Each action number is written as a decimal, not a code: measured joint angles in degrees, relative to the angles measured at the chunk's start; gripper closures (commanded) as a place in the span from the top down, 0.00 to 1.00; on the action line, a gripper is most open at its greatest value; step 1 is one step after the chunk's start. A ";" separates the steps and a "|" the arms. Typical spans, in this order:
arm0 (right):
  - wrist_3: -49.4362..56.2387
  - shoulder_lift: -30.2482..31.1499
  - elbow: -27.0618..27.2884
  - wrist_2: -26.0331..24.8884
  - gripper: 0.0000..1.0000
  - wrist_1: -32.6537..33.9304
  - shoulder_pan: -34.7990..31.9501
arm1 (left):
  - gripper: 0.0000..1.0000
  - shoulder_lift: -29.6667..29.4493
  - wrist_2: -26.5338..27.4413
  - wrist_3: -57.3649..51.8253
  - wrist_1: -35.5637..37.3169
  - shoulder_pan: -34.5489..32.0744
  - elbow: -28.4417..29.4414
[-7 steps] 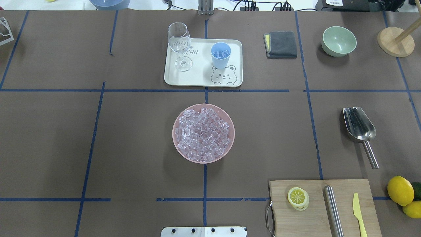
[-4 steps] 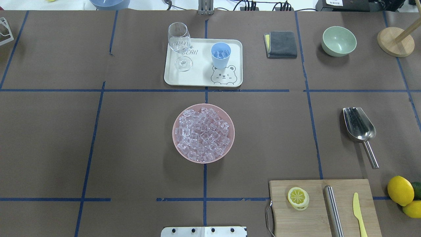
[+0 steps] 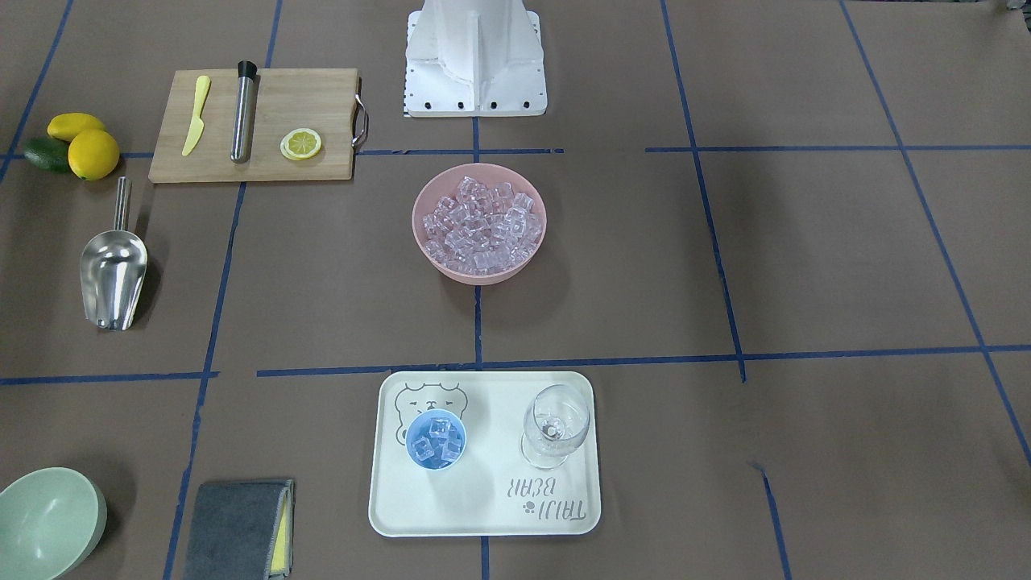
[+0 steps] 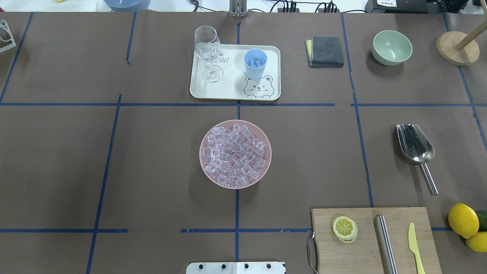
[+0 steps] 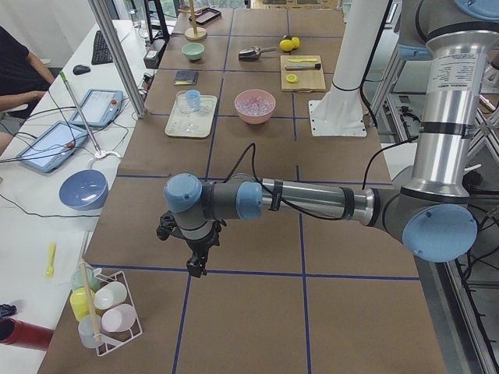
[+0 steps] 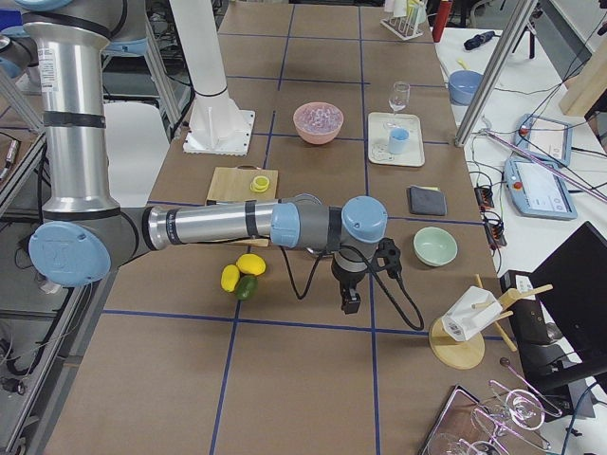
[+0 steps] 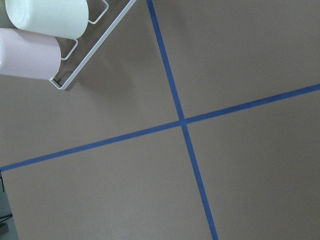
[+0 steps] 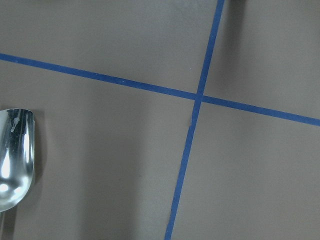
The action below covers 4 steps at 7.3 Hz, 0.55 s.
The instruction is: Put ice in cup with scoop
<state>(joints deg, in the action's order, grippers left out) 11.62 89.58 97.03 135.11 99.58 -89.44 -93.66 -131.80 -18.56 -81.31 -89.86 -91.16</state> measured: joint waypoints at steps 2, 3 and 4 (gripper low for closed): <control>0.04 -0.08 -1.90 0.33 1.00 0.00 -0.40 | 1.00 0.22 -0.34 1.96 -0.56 0.02 0.07; 0.08 -0.10 -2.56 0.41 1.00 -0.02 -0.57 | 1.00 0.19 -0.37 2.67 -0.64 0.03 -0.01; 0.12 -0.13 -3.13 0.46 1.00 -0.06 -0.92 | 1.00 0.16 -0.37 2.99 -0.67 0.03 -0.13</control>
<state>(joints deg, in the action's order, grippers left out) 11.74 89.45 93.91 135.57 99.52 -90.36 -93.50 -132.17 -15.57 -81.98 -89.83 -91.29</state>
